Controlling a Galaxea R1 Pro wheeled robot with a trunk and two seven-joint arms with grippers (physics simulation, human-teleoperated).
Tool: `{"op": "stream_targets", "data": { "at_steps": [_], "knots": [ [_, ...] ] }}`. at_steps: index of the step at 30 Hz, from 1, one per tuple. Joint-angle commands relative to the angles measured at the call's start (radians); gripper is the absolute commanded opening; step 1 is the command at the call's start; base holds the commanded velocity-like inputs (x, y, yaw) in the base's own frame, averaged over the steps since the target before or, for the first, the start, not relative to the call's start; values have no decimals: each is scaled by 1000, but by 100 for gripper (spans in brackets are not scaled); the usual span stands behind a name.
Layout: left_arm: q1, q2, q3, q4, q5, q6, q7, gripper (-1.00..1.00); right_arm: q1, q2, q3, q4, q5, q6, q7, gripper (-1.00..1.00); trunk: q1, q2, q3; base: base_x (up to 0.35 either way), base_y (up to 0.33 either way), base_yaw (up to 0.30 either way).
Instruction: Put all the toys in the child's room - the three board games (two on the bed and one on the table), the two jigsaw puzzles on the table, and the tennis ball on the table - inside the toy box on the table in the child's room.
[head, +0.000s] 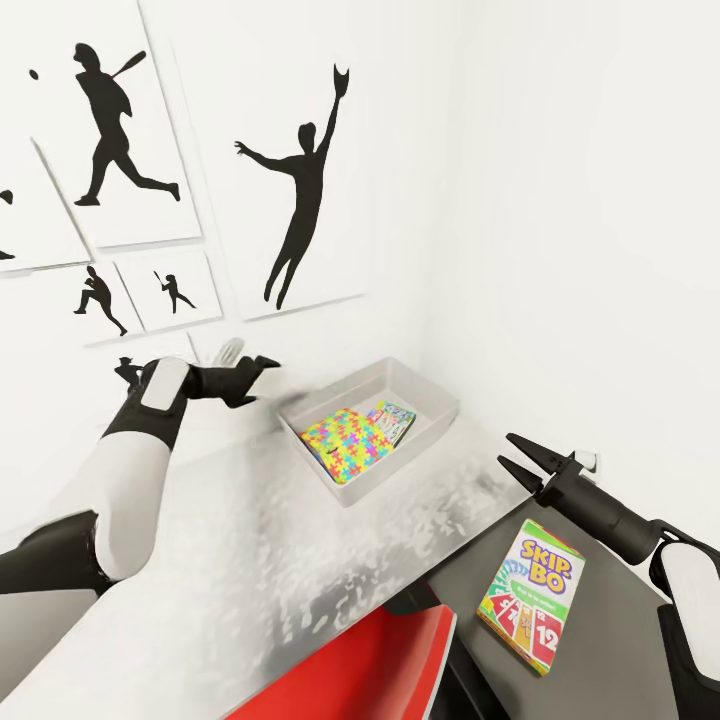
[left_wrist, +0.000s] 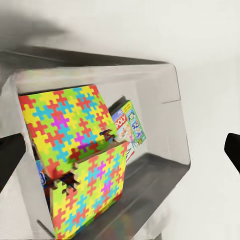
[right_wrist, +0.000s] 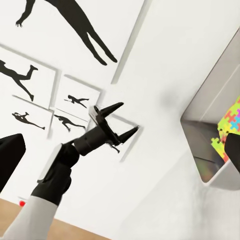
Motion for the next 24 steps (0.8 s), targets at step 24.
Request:
{"op": "stream_targets", "data": {
  "at_steps": [24],
  "knots": [
    [505,402,3,-1,8,-34,-565,100,-1,5,4,-2,7,4,0,100,1,-2,-2,0,0,0]
  ]
}}
